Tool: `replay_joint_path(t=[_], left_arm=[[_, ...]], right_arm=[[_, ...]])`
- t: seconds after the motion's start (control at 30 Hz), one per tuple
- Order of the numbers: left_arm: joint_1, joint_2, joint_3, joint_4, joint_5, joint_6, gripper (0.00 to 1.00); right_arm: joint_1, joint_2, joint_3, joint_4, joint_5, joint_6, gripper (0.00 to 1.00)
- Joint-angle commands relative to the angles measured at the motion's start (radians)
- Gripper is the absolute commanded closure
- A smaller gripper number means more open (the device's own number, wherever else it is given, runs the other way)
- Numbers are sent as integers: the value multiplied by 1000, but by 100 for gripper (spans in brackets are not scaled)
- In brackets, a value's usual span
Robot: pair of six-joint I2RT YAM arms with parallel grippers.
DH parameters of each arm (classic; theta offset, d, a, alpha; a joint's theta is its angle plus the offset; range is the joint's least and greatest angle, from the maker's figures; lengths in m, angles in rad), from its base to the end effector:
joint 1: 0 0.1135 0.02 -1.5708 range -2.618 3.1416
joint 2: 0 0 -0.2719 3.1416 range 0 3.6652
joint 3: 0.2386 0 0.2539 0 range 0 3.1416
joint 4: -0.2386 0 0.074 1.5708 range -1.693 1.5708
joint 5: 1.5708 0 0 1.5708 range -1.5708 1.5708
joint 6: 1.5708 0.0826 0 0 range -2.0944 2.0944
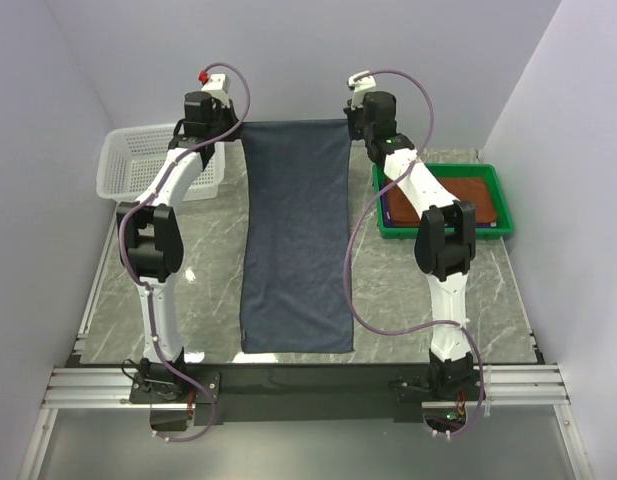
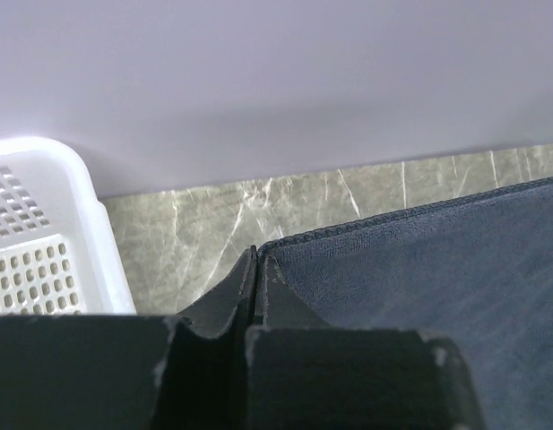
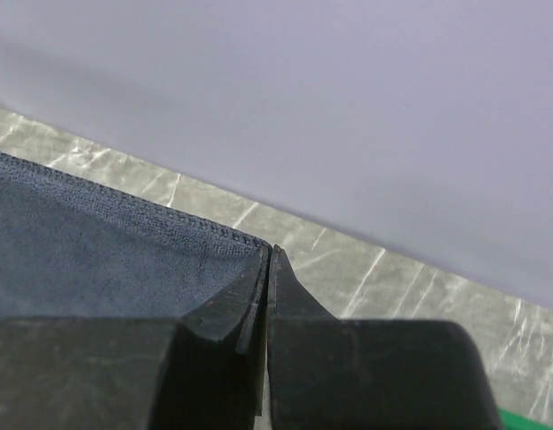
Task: Fold and stack the towels
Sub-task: Fold the towel
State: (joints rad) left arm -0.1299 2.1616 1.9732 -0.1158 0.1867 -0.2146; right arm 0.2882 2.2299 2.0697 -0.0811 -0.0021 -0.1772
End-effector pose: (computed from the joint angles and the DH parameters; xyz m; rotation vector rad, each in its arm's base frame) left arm 0.5663 -0.0894 0.3056 0.0497 1.8895 -0.4112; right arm 0.5672 0.1683 0.3109 -0.4195 1.7636 0.0807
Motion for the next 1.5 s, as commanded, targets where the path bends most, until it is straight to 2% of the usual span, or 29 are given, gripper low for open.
replay_joint_path(t=[0.0, 0.37, 0.77, 1.07, 1.47], left_arm=[[26, -40, -34, 77, 8, 11, 100], [42, -180, -166, 54, 53, 23, 100], [42, -408, -456, 41, 131, 9, 99], [42, -597, -655, 1, 99, -8, 99], [42, -798, -862, -149, 125, -95, 99]], right_arm=[[-14, -15, 6, 61, 7, -33, 100], [-14, -160, -149, 35, -88, -76, 100], [-6, -351, -358, -48, -200, -25, 100], [8, -611, -659, -54, -193, 10, 100], [23, -863, -936, -147, -237, 134, 100]])
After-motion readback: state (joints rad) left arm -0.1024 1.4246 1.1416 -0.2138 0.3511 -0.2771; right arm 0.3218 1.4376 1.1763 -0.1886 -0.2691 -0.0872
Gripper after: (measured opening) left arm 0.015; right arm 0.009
